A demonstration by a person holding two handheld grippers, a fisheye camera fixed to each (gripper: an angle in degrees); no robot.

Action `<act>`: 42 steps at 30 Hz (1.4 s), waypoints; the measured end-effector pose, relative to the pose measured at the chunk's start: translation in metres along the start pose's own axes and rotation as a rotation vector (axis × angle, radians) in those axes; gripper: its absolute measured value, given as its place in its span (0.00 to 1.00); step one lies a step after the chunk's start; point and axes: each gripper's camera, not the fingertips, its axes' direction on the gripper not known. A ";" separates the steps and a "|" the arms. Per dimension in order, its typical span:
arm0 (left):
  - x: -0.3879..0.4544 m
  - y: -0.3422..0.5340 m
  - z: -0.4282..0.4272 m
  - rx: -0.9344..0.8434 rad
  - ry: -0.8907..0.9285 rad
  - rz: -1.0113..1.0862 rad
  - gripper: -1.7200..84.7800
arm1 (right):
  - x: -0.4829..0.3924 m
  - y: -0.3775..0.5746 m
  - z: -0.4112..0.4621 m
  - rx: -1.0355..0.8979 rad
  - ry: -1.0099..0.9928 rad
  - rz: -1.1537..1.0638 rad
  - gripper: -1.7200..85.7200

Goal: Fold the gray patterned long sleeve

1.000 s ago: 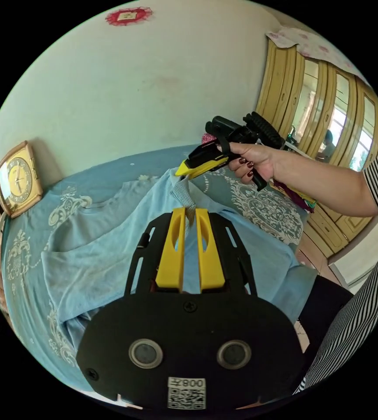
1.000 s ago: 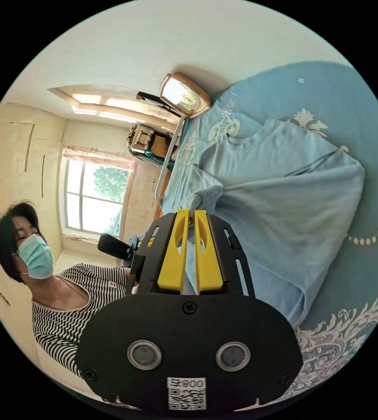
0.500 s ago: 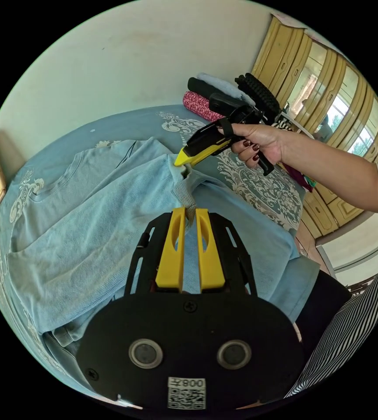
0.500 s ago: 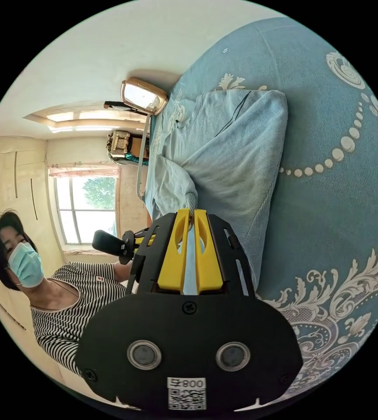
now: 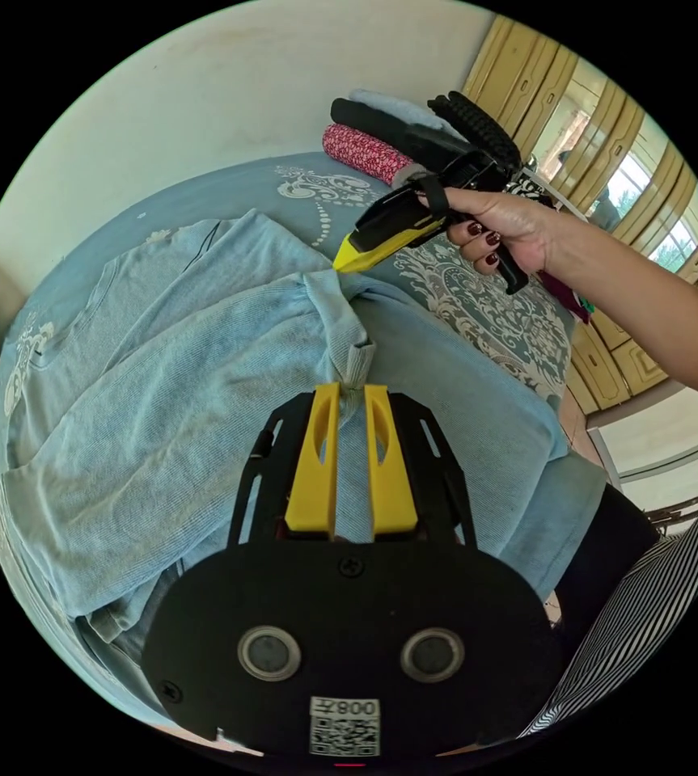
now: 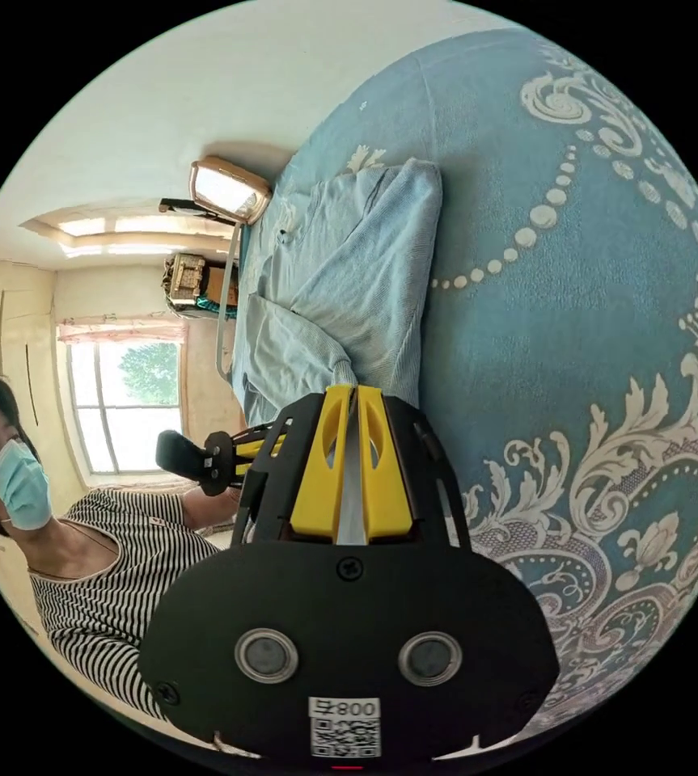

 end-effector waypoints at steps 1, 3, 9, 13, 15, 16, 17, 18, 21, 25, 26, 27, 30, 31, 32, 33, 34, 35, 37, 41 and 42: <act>0.000 0.001 -0.001 0.006 0.001 -0.007 0.09 | -0.010 0.001 0.000 0.020 0.010 -0.026 0.03; -0.002 0.008 -0.007 0.038 0.010 -0.021 0.08 | -0.046 -0.001 0.015 0.015 0.064 -0.114 0.02; -0.009 0.028 0.003 -0.016 0.067 -0.015 0.05 | -0.069 -0.013 0.081 -0.129 0.251 -0.164 0.02; -0.033 0.056 -0.009 0.016 0.092 -0.084 0.04 | -0.080 -0.017 0.080 -0.083 0.197 -0.125 0.02; -0.064 0.088 -0.038 0.095 0.026 -0.197 0.03 | -0.113 -0.022 0.090 -0.081 0.241 -0.195 0.02; -0.073 0.097 -0.045 0.111 -0.003 -0.227 0.03 | -0.122 -0.024 0.094 -0.074 0.234 -0.219 0.02; -0.093 0.118 -0.060 0.139 -0.068 -0.308 0.03 | -0.143 -0.032 0.104 -0.059 0.214 -0.274 0.02; -0.115 0.140 -0.073 0.161 -0.124 -0.397 0.03 | -0.164 -0.042 0.118 -0.052 0.204 -0.329 0.02; -0.167 0.193 -0.101 0.201 -0.274 -0.584 0.03 | -0.219 -0.079 0.167 -0.064 0.147 -0.462 0.02; -0.212 0.245 -0.112 0.167 -0.386 -0.734 0.02 | -0.283 -0.135 0.239 -0.102 0.076 -0.570 0.02; -0.225 0.259 -0.108 0.126 -0.391 -0.767 0.02 | -0.304 -0.153 0.263 -0.110 0.061 -0.600 0.02; -0.232 0.272 -0.103 0.105 -0.396 -0.778 0.02 | -0.323 -0.169 0.283 -0.100 0.057 -0.625 0.02; -0.241 0.297 -0.090 0.094 -0.353 -0.774 0.02 | -0.365 -0.208 0.333 -0.124 0.067 -0.671 0.02; -0.242 0.301 -0.089 0.098 -0.355 -0.769 0.02 | -0.372 -0.215 0.343 -0.134 0.070 -0.683 0.02; -0.244 0.308 -0.087 0.109 -0.363 -0.761 0.02 | -0.383 -0.228 0.362 -0.145 0.112 -0.702 0.02; -0.246 0.314 -0.085 0.109 -0.366 -0.755 0.02 | -0.390 -0.239 0.381 -0.164 0.190 -0.715 0.02; -0.248 0.317 -0.084 0.108 -0.367 -0.750 0.02 | -0.392 -0.245 0.390 -0.182 0.237 -0.713 0.02; -0.251 0.323 -0.082 0.108 -0.371 -0.739 0.02 | -0.389 -0.254 0.408 -0.229 0.335 -0.701 0.02; -0.256 0.333 -0.080 0.120 -0.363 -0.738 0.02 | -0.380 -0.260 0.411 -0.222 0.307 -0.694 0.02; -0.270 0.354 -0.077 0.142 -0.337 -0.745 0.02 | -0.375 -0.272 0.387 -0.122 0.218 -0.618 0.03; -0.273 0.360 -0.080 0.164 -0.324 -0.750 0.03 | -0.378 -0.277 0.378 -0.067 0.217 -0.610 0.03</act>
